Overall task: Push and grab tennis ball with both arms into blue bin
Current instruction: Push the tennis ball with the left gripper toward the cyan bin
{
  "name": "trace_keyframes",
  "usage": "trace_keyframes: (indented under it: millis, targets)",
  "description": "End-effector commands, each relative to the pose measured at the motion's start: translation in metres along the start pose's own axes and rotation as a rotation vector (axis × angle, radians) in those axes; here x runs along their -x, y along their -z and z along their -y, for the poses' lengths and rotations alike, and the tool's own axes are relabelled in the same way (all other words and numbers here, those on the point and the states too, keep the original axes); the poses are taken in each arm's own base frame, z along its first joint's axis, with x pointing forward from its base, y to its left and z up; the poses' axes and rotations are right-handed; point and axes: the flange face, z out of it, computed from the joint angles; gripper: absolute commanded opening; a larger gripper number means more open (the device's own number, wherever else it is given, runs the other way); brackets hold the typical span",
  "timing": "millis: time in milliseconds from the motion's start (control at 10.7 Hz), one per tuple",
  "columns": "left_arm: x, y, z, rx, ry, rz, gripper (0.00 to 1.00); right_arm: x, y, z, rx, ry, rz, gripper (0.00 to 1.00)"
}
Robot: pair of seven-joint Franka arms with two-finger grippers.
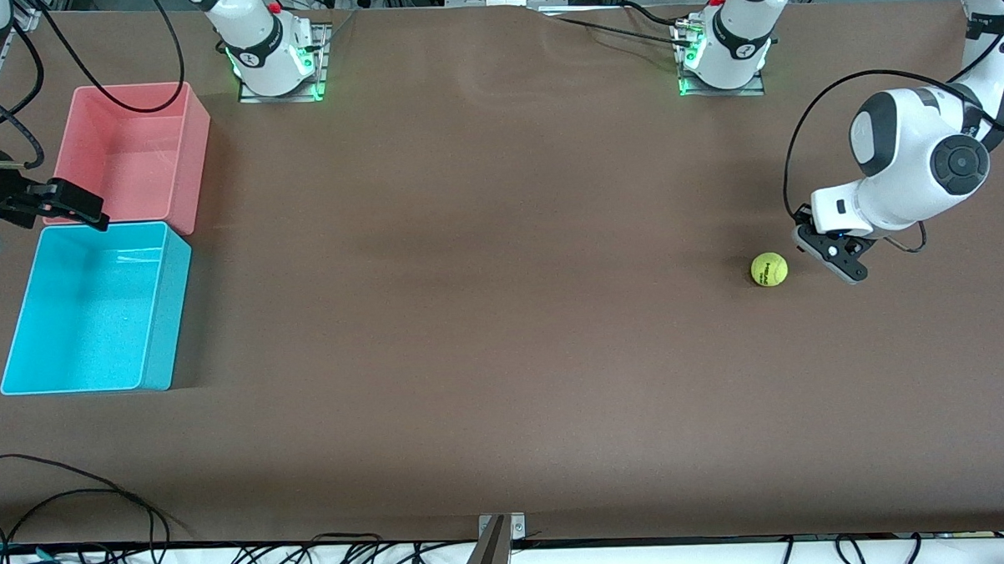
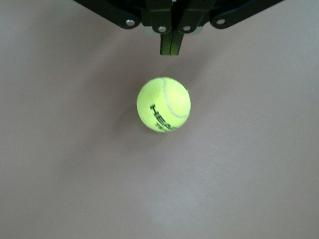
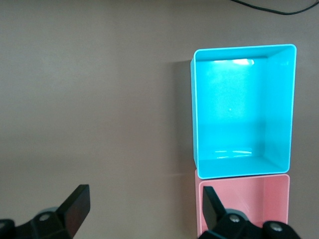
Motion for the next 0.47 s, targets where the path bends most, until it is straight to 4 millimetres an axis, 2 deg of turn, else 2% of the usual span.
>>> trace_keyframes:
  millis: [0, 188, 375]
  targets:
    - [0.019, -0.014, 0.008, 0.002, -0.251, 0.011, 0.0, 0.0, 0.004, -0.002, -0.018, -0.007, 0.004, 1.0]
    - [0.021, -0.019, 0.016, -0.029, -0.437, -0.003, 0.0, 0.0, 0.004, -0.002, -0.018, -0.007, 0.004, 1.0]
    - [0.028, -0.032, 0.03, -0.071, -0.585, -0.014, 0.0, 0.0, 0.004, -0.003, -0.018, -0.009, 0.004, 1.0]
